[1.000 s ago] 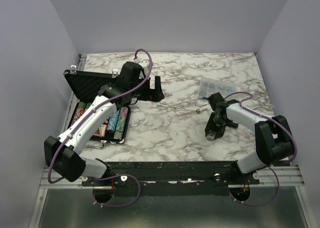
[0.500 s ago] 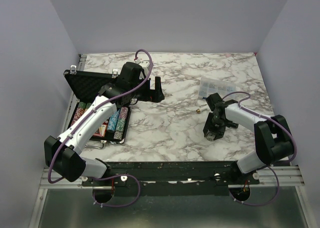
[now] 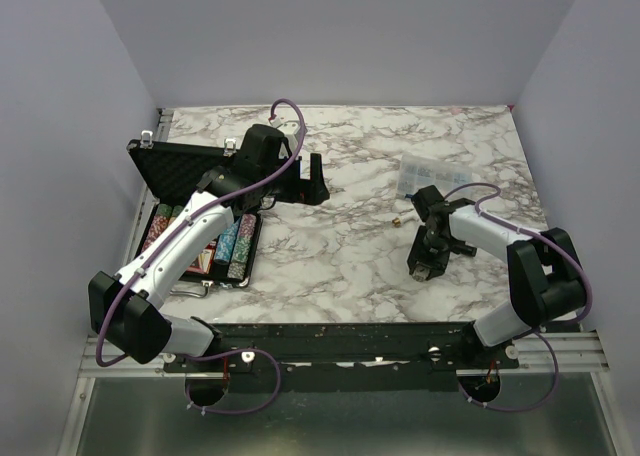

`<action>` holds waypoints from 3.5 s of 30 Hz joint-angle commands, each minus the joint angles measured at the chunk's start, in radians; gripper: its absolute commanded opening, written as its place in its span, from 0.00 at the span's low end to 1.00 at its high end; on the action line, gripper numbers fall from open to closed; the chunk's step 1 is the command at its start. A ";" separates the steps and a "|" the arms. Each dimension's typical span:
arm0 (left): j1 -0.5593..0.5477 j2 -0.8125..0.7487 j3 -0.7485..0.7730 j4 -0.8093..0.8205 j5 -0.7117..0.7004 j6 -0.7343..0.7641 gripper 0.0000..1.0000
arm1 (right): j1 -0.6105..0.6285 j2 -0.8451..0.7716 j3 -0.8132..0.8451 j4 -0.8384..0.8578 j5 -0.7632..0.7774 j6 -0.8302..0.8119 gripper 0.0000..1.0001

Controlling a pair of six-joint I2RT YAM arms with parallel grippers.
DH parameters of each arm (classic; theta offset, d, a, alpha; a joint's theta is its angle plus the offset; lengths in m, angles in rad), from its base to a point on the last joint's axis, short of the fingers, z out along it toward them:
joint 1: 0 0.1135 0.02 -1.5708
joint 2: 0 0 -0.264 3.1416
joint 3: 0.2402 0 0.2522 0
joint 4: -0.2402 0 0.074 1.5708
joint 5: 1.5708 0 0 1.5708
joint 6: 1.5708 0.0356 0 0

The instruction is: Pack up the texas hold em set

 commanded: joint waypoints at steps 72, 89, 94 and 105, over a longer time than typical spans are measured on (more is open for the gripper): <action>-0.332 0.512 -0.473 1.553 -0.078 -0.756 0.77 | 0.025 0.218 0.573 -0.279 -0.143 0.361 0.01; -0.329 0.602 -0.397 1.533 -0.095 -0.830 0.48 | 0.030 0.193 0.534 -0.251 -0.166 0.386 0.01; -0.327 0.598 -0.394 1.519 -0.114 -0.823 0.42 | 0.032 0.183 0.524 -0.241 -0.170 0.394 0.01; -0.308 0.481 -0.477 1.400 -0.173 -0.819 0.00 | 0.043 0.080 0.444 -0.112 -0.130 0.353 0.87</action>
